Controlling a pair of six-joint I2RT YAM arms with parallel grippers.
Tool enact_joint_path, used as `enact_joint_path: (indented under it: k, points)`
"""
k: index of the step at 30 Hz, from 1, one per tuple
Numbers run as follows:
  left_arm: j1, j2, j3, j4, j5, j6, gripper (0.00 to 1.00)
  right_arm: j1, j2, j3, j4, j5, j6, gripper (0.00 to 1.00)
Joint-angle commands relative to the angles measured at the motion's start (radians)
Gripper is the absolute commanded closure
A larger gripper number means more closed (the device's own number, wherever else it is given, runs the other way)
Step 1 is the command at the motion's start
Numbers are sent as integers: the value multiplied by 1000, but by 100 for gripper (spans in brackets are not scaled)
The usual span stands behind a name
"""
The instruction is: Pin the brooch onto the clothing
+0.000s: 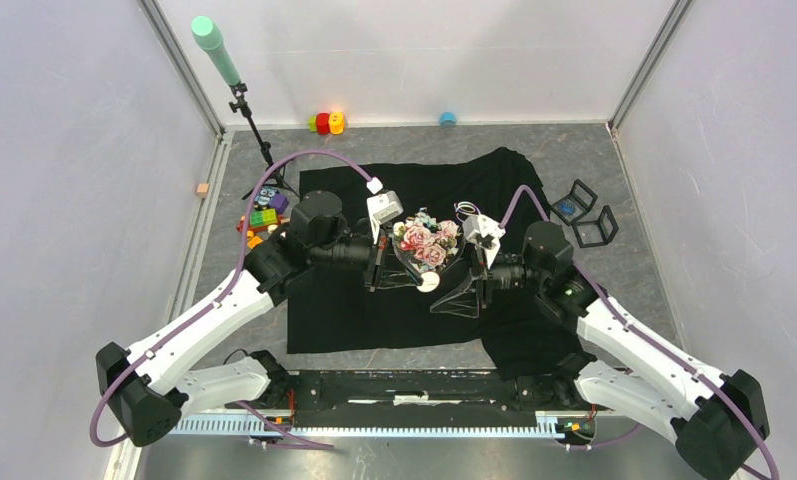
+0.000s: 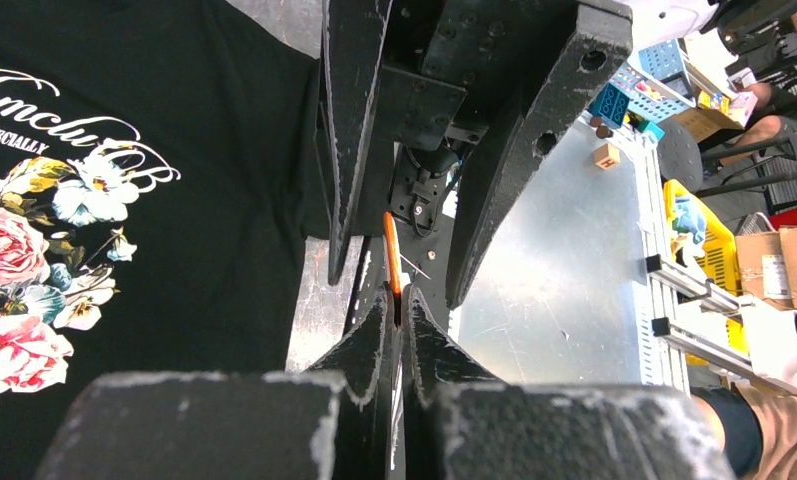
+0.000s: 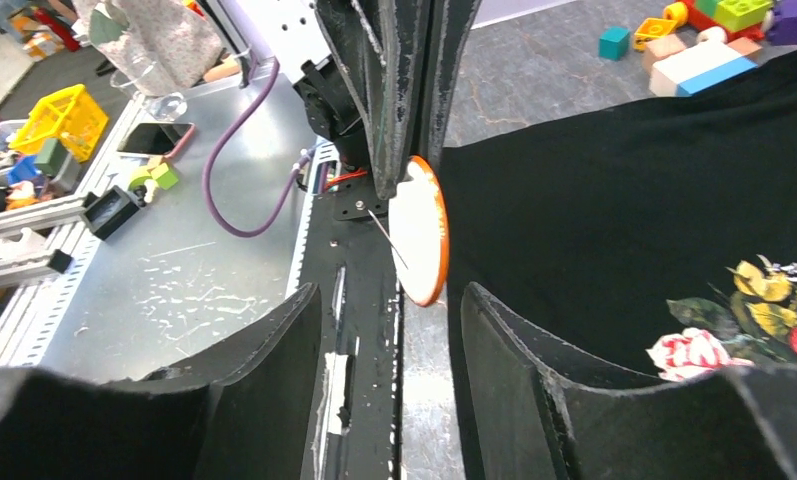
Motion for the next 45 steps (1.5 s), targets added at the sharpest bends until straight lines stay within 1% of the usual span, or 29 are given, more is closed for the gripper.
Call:
enact_joint_path:
  k: [1, 5, 10, 16, 19, 22, 35, 40, 42, 44, 45]
  points:
    - [-6, -13, 10, 18, 3, 12, 98, -40, -44, 65, -37, -20, -41, 41]
    - [-6, 1, 12, 18, 46, 13, 98, -84, -35, 82, -42, -70, -34, 43]
    - [-6, 10, 17, 10, 63, 16, 98, -94, -32, 108, 11, -104, 6, 46]
    - [-7, 14, 16, 12, 98, 19, 98, -97, -25, 73, 154, -127, 119, 57]
    - [-7, 16, 16, 15, 110, 17, 98, -96, -13, 57, 207, -132, 158, 67]
    - [-9, 17, 15, 15, 112, 17, 98, -97, -1, 41, 260, -138, 199, 70]
    - [-13, 21, 15, 18, 118, 16, 98, -97, 42, 27, 246, -148, 207, 78]
    - [-15, 25, 15, 18, 118, 16, 98, -97, 46, 26, 251, -150, 211, 86]
    - [-15, 24, 13, 20, 116, 13, 98, -97, 46, 25, 250, -149, 211, 92]
    - [-15, 25, 12, 28, 117, 8, 97, -97, 44, 23, 250, -142, 211, 100]
    - [-15, 25, 13, 28, 112, 6, 88, -96, 42, 23, 248, -134, 211, 100]
